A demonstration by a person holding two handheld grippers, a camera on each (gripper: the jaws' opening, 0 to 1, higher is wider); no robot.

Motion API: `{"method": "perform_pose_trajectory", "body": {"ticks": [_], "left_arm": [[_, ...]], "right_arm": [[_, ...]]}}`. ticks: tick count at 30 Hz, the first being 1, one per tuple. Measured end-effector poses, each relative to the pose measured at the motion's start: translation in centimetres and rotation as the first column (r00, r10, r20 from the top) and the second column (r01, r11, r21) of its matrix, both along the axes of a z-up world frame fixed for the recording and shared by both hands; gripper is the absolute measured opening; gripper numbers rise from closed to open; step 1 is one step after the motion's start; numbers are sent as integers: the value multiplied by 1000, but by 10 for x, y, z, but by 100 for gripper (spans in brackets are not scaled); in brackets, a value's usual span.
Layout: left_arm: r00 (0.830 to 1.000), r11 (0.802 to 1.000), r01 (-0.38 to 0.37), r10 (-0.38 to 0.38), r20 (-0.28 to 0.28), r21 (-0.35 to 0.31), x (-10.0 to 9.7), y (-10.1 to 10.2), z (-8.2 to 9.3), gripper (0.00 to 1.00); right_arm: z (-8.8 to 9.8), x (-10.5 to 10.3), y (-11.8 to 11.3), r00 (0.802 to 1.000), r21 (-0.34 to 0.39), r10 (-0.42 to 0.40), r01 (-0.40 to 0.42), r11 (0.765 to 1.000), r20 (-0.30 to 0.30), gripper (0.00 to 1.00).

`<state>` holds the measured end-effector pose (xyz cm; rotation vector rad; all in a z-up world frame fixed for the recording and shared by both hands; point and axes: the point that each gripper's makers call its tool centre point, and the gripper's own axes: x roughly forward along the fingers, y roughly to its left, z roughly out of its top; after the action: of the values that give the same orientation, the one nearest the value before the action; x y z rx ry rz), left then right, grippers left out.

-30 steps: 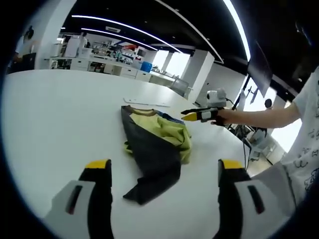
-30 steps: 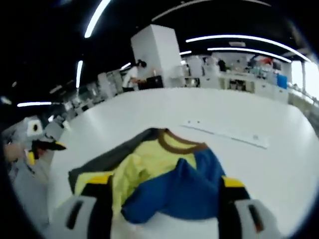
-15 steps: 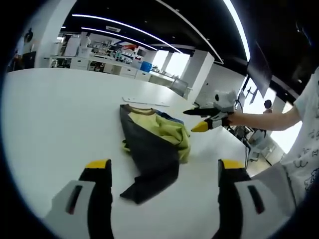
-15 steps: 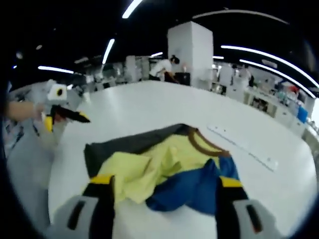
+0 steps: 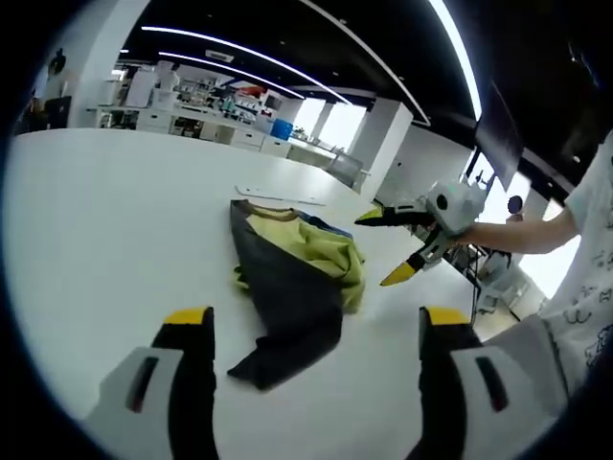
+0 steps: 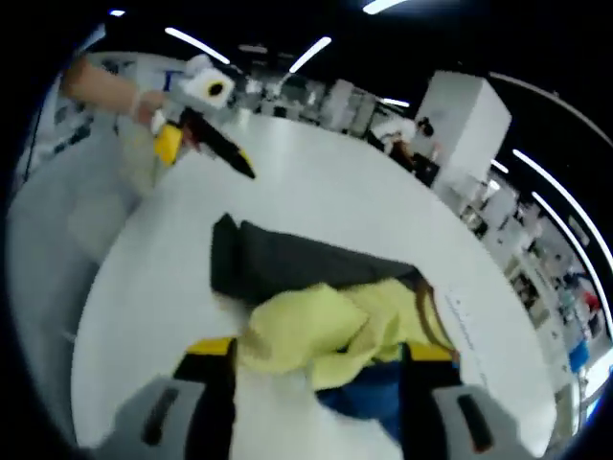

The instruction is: Fold the garment on the visible template until the final outline fits inside the template.

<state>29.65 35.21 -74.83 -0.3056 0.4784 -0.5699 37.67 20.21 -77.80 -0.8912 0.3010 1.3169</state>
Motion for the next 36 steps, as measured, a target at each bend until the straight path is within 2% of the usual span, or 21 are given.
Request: {"method": "perform_pose_trajectory", "body": {"ticks": [2, 4, 6, 8, 15, 18, 20, 21, 22, 23, 26, 28, 36], "left_arm": [[1000, 1000, -1, 1, -1, -4, -1, 0, -1, 85], [1000, 1000, -4, 4, -2, -12, -1, -1, -1, 85], [1000, 1000, -6, 6, -3, -11, -2, 0, -2, 85], [1000, 1000, -7, 7, -4, -13, -3, 0, -2, 85], [1000, 1000, -20, 20, -2, -16, -4, 5, -1, 85], [1000, 1000, -25, 25, -2, -16, -5, 6, -1, 85], [1000, 1000, -26, 26, -2, -16, -5, 7, -1, 85], [1000, 1000, -26, 26, -3, -15, -5, 7, -1, 85], [1000, 1000, -25, 25, -3, -14, -5, 7, -2, 85], [1000, 1000, -26, 25, -3, -14, -5, 7, -2, 85], [1000, 999, -30, 30, -3, -17, -6, 8, -2, 85], [1000, 999, -30, 30, -3, -16, -6, 8, -2, 85], [1000, 999, -30, 30, -3, -22, -6, 7, -3, 85]], "right_arm": [[-4, -6, 6, 997, -39, 59, -57, 998, 49, 65], [-6, -10, 10, 993, -65, 81, -76, 995, 84, 60], [-11, -14, 14, 992, -75, 93, -87, 993, 81, 56], [-15, -7, 11, 987, -119, 98, -82, 990, 131, 53], [-31, 4, 7, 990, -149, 67, -48, 988, 123, 35], [-30, 4, 6, 993, -150, 46, -28, 988, 113, 27], [-30, 6, 6, 993, -152, 37, -19, 988, 114, 19], [-30, 8, 6, 993, -155, 31, -13, 988, 113, 14], [-30, 8, 6, 994, -158, 25, -8, 987, 109, 4], [-30, 9, 6, 994, -158, 21, -4, 987, 108, 0], [-22, 9, 8, 997, -129, -2, 12, 992, 78, 0], [-13, 11, 11, 997, -112, -2, 11, 994, 81, 0], [40, 37, 31, 997, 10, -59, 59, 998, 55, 0]]}}
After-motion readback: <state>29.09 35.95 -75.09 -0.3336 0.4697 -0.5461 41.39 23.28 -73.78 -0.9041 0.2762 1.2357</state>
